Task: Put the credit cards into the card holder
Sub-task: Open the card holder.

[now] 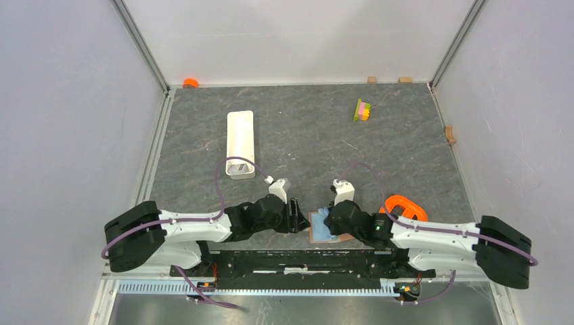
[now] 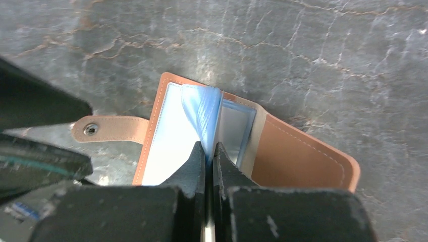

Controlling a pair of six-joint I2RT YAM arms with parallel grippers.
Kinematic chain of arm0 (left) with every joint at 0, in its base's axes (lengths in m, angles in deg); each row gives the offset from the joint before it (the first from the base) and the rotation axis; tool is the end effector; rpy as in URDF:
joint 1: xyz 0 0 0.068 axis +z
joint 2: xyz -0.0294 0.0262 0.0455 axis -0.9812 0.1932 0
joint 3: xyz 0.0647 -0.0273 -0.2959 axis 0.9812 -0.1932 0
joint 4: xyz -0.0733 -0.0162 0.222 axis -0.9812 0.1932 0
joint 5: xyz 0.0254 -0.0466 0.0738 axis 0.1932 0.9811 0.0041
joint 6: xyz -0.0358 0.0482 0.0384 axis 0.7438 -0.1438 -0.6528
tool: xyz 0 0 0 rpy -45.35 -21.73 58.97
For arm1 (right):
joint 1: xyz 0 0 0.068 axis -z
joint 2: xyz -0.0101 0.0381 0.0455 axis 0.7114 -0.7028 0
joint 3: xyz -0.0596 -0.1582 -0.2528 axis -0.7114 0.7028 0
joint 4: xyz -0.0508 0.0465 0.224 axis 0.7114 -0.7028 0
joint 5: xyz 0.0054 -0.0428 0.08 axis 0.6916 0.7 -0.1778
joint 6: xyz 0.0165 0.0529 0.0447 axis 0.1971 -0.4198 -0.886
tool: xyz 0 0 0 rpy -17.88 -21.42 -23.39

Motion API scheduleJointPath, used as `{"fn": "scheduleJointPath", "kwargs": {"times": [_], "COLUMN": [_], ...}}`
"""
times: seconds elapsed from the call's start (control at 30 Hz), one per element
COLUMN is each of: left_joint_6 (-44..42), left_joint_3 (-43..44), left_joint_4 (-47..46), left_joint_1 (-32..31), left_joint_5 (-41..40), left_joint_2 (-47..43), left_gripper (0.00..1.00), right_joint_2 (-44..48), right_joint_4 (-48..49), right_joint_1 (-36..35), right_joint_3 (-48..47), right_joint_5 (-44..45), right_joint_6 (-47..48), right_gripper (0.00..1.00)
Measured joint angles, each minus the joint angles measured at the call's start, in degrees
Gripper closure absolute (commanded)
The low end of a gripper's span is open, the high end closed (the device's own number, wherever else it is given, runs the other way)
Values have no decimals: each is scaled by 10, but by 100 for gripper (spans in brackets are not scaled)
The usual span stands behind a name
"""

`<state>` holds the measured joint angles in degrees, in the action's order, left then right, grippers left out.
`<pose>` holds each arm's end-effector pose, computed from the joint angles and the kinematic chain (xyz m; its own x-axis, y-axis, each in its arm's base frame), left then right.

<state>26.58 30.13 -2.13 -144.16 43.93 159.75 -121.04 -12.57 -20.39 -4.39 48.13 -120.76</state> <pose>0.0996 -0.2035 0.1975 -0.8636 -0.0870 -0.4967 0.2860 0.7268 -0.6245 0.0891 0.1437 0.1806 -0.7519 -0.0417 -0.6580 -0.2873 0.9190 0.2699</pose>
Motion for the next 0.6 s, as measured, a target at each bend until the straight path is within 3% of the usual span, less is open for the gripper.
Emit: {"fn": "scheduleJointPath", "kwargs": {"times": [0.3, 0.5, 0.6], "left_joint_6": [22, 24, 24], "left_joint_3": [-76, -83, -82], "left_joint_4": [-89, -134, -147], "left_joint_1": [51, 56, 56], "left_joint_5": [44, 89, 104], "left_joint_2": [-32, -45, -44], "left_gripper": [18, 19, 27], "right_joint_2": [172, 210, 214], "right_joint_4": [107, 154, 177], "right_joint_1": [24, 32, 32], "right_joint_3": [115, 135, 141], "right_joint_5": [-65, -86, -93], "right_joint_6": [-16, -17, -17], "right_gripper": [100, 100, 100]}}
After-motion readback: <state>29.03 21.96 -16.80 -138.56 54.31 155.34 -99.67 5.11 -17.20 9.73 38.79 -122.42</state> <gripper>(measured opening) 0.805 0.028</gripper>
